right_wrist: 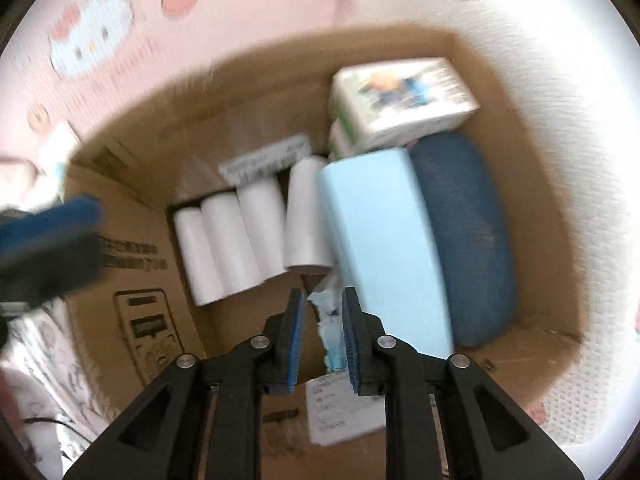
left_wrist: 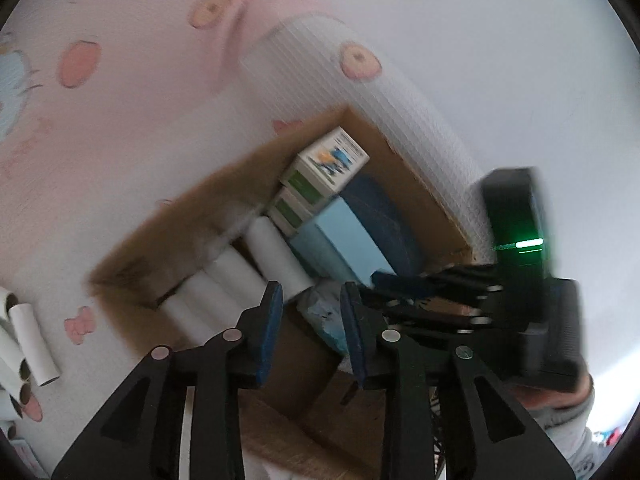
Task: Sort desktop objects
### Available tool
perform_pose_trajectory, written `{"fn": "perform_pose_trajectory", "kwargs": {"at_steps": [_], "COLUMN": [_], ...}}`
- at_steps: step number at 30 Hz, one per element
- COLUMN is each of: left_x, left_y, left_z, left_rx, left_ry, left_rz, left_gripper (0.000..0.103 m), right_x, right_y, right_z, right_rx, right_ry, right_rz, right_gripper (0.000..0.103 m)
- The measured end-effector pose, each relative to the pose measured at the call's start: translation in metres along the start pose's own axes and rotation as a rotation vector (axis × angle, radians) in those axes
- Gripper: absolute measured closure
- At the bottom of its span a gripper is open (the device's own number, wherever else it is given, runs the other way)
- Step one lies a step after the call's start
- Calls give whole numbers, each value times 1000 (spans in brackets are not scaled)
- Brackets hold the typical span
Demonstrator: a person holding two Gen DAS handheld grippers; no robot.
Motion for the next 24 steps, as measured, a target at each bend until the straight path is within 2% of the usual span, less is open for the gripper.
{"fn": "perform_pose_trajectory", "kwargs": {"at_steps": [1,5,8,10,12,16,17,20,22,24], "left_x": [-4,-3,16,31,38,45,47,51,54,55], "left_y": [-9,-45,-72,-87,-102,-122,-127,-135,-138,-139], "left_z": [1,3,0,-4,-8,-13,-15,-20,-23,-26], "left_rx": [22,104,166,198,229,233,234,241,247,242], "left_ry": [2,67,230,371,453,505,519,554,551,558], "left_rz": [2,19,6,-23,-58,-9,3,31,76,85], "left_gripper": [69,69,69,69,69,69,69,69,72,72], "right_x": [-32,-57,-72,-76,-78,-92,-105,-113,-115,-116], "right_y": [4,19,23,11,-5,1,8,11,6,-5], "right_z": [-1,6,1,-15,-27,-18,-29,-35,-39,-40], "right_rx": [-23,-85,-99,-108,-124,-142,-151,-170,-179,-190], "right_ry": [-13,-74,-107,-119,-131,-141,-145,-156,-162,-169], "right_rz": [12,62,105,121,124,147,142,132,139,133], "right_gripper": [88,88,88,88,88,88,88,88,88,88]}}
Point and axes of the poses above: each gripper's, at about its wrist camera, not at the fingertips, and y roughly against the way its jaws point, x to its left, z to its top, the point moved 5 cm from there along -y, roughly the way its jaws point, and after that the axes turned 1 degree about -y, right-handed, at the moved point
